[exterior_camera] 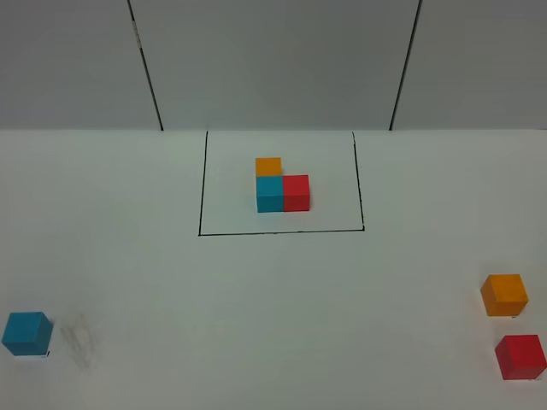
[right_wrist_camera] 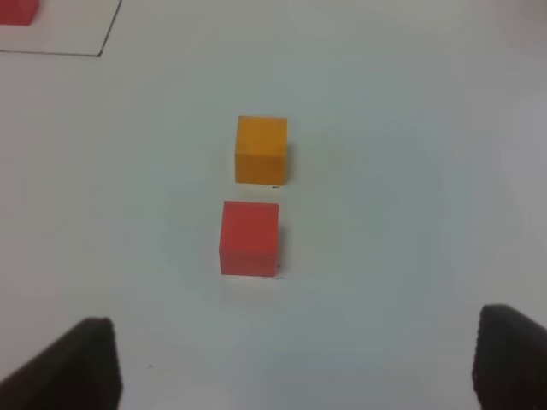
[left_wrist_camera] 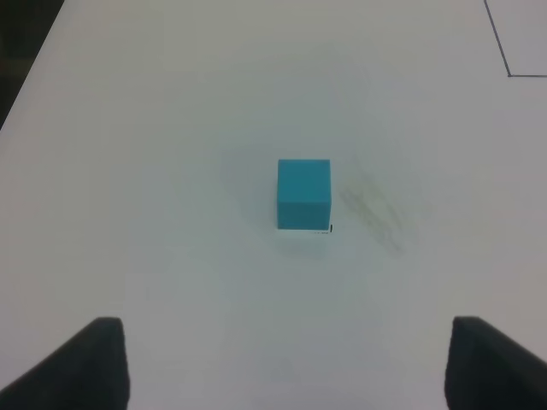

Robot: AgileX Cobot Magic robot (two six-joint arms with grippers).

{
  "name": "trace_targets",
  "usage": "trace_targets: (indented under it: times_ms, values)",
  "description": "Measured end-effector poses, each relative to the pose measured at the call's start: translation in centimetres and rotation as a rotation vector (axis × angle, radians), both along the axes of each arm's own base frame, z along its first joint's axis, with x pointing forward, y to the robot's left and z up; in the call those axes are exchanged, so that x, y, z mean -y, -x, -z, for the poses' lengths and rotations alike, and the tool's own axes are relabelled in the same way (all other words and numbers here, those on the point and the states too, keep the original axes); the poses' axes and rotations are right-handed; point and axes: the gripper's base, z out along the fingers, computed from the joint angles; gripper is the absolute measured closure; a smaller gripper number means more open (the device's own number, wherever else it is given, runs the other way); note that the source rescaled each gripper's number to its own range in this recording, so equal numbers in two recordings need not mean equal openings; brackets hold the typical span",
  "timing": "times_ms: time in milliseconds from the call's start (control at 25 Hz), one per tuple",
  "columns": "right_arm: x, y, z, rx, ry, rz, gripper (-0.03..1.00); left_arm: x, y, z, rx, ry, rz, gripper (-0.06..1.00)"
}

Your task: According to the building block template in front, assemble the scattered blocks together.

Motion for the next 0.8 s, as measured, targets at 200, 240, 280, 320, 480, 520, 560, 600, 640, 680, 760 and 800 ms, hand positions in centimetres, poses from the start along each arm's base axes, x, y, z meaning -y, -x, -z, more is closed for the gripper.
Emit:
trace_targets:
  times_ms: [200,240,280,320,480,520,560,600,640,680,760,800]
  values:
    - [0.00,0.00,0.00,0.000,0.000,0.000,0.20,0.00,0.00,0.00,0.000,0.000,0.000,0.13]
    - [0.00,0.00,0.00,0.000,0.000,0.000,0.20,0.00,0.00,0.00,0.000,0.000,0.000,0.13]
    - [0.00,0.00,0.00,0.000,0.000,0.000,0.20,0.00,0.00,0.00,0.000,0.000,0.000,0.13]
    - [0.00,0.00,0.00,0.000,0.000,0.000,0.20,0.00,0.00,0.00,0.000,0.000,0.000,0.13]
    - [0.00,0.00,0.00,0.000,0.000,0.000,0.20,0.00,0.00,0.00,0.000,0.000,0.000,0.13]
    - [0.00,0.00,0.00,0.000,0.000,0.000,0.20,0.00,0.00,0.00,0.000,0.000,0.000,0.13]
    - [0.00,0.00,0.00,0.000,0.000,0.000,0.20,0.00,0.00,0.00,0.000,0.000,0.000,0.13]
    - [0.00,0.00,0.00,0.000,0.000,0.000,0.20,0.00,0.00,0.00,0.000,0.000,0.000,0.13]
    - [0.00,0.00,0.00,0.000,0.000,0.000,0.20,0.00,0.00,0.00,0.000,0.000,0.000,0.13]
    - [0.00,0.00,0.00,0.000,0.000,0.000,0.20,0.00,0.00,0.00,0.000,0.000,0.000,0.13]
    - [0.00,0.00,0.00,0.000,0.000,0.000,0.20,0.00,0.00,0.00,0.000,0.000,0.000,0.13]
    - [0.00,0.00,0.00,0.000,0.000,0.000,0.20,0.00,0.00,0.00,0.000,0.000,0.000,0.13]
